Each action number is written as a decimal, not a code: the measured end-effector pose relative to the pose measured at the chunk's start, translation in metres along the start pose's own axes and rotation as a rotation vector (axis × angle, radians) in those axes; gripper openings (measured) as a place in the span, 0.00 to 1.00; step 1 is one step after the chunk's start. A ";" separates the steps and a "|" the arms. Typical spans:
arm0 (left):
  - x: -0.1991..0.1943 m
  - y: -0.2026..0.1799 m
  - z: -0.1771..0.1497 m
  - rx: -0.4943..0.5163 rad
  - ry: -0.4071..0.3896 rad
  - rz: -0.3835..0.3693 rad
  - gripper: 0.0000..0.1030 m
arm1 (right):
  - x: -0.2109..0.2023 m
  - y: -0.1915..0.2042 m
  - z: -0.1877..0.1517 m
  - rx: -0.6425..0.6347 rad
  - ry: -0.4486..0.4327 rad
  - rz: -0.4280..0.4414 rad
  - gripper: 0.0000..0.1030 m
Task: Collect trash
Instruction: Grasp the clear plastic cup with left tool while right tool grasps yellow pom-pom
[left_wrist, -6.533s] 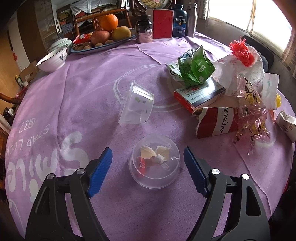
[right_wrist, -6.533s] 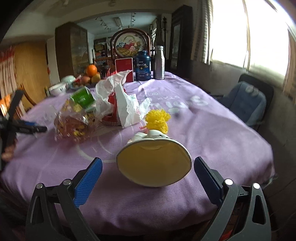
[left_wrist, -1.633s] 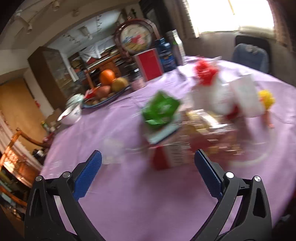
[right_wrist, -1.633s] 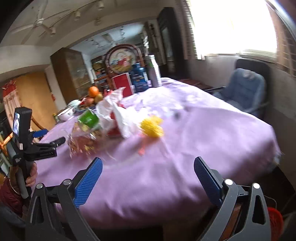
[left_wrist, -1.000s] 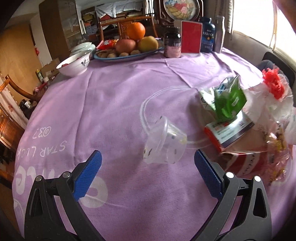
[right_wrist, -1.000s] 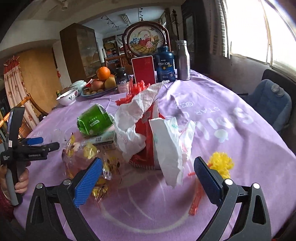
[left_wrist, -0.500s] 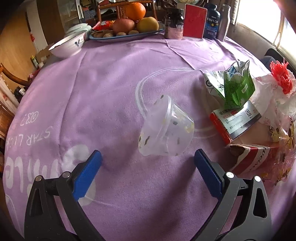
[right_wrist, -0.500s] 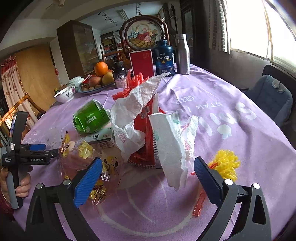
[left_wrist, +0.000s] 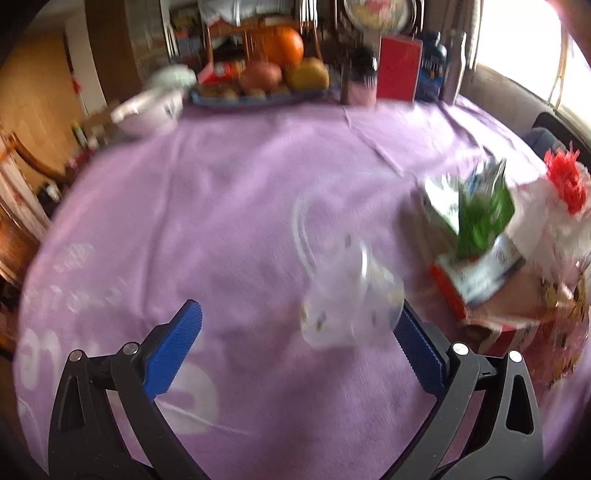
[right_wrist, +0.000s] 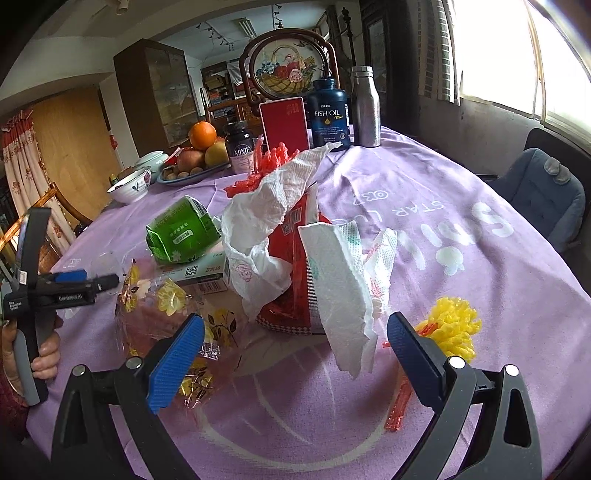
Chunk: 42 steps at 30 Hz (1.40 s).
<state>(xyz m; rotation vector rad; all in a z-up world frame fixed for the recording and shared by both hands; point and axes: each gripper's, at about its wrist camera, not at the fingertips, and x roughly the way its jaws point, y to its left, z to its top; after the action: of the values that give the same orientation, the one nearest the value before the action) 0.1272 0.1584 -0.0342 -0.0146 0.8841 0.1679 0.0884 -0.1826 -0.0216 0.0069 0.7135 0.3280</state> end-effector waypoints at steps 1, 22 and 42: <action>-0.004 -0.002 0.002 0.015 -0.030 0.002 0.94 | 0.000 0.000 0.000 -0.002 -0.001 0.001 0.94; -0.015 -0.023 -0.002 0.072 -0.029 -0.180 0.31 | -0.008 0.001 -0.002 -0.010 -0.051 -0.004 0.94; 0.009 -0.031 -0.012 0.117 0.054 -0.073 0.54 | -0.044 -0.027 -0.017 0.085 -0.130 -0.085 0.94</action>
<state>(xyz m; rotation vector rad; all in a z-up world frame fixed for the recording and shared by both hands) 0.1279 0.1280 -0.0504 0.0578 0.9452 0.0478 0.0543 -0.2233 -0.0100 0.0774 0.5964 0.2134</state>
